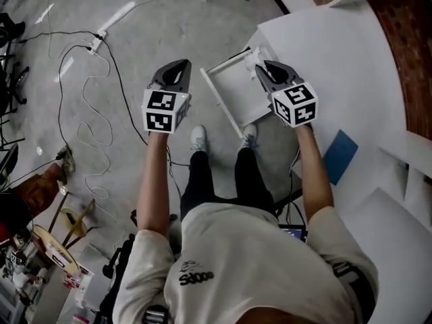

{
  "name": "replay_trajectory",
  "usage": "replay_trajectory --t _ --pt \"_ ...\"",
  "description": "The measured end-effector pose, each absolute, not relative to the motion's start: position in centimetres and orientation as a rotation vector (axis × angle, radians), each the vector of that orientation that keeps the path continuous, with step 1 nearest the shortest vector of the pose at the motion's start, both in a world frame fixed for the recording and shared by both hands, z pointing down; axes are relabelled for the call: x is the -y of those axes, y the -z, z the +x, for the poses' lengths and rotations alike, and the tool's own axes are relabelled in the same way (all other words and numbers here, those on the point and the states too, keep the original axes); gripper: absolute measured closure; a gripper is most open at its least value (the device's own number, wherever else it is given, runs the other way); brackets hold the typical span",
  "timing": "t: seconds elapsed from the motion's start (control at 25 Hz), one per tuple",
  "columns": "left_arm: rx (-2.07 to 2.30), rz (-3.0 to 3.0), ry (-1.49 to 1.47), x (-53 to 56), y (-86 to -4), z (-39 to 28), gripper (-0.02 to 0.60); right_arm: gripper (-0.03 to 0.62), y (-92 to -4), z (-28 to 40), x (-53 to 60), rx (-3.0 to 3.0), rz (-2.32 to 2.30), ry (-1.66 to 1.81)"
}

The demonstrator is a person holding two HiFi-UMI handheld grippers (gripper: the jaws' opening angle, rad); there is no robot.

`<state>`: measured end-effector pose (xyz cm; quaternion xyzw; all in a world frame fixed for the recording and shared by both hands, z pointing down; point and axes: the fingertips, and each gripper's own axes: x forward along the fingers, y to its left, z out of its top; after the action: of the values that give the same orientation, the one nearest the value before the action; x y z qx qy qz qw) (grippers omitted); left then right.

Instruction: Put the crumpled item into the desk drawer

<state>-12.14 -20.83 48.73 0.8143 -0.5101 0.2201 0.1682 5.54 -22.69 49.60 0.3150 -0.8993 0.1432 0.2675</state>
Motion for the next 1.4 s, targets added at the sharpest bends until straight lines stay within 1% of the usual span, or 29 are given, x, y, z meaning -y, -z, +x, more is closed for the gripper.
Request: replay_trajectory --t 0.2,0.36,0.48,0.8,1.12,1.4 --pt "1.419 2.242 -0.670 20.9 -54.5 -13.3 0.572 0.551 -56.5 4.5 23.8 2.400 0.829 -0.464" --pt "1.428 2.174 -0.631 20.7 -59.3 -14.3 0.571 0.551 -62.1 3.8 24.4 2.360 0.837 -0.469" --pt "1.424 2.131 -0.602 20.6 -62.9 -14.0 0.571 0.551 -65.8 4.3 24.4 2.336 0.849 -0.478" --pt "1.368 2.084 -0.558 20.7 -69.9 -12.4 0.571 0.548 -75.3 4.7 24.1 2.297 0.801 -0.669" --pt "1.235 2.142 -0.713 21.0 -77.6 -11.4 0.570 0.548 -86.3 4.9 24.7 2.228 0.795 -0.775" --pt "1.228 2.098 -0.630 21.9 -82.9 -11.8 0.570 0.548 -94.1 4.8 25.1 2.165 0.836 -0.909"
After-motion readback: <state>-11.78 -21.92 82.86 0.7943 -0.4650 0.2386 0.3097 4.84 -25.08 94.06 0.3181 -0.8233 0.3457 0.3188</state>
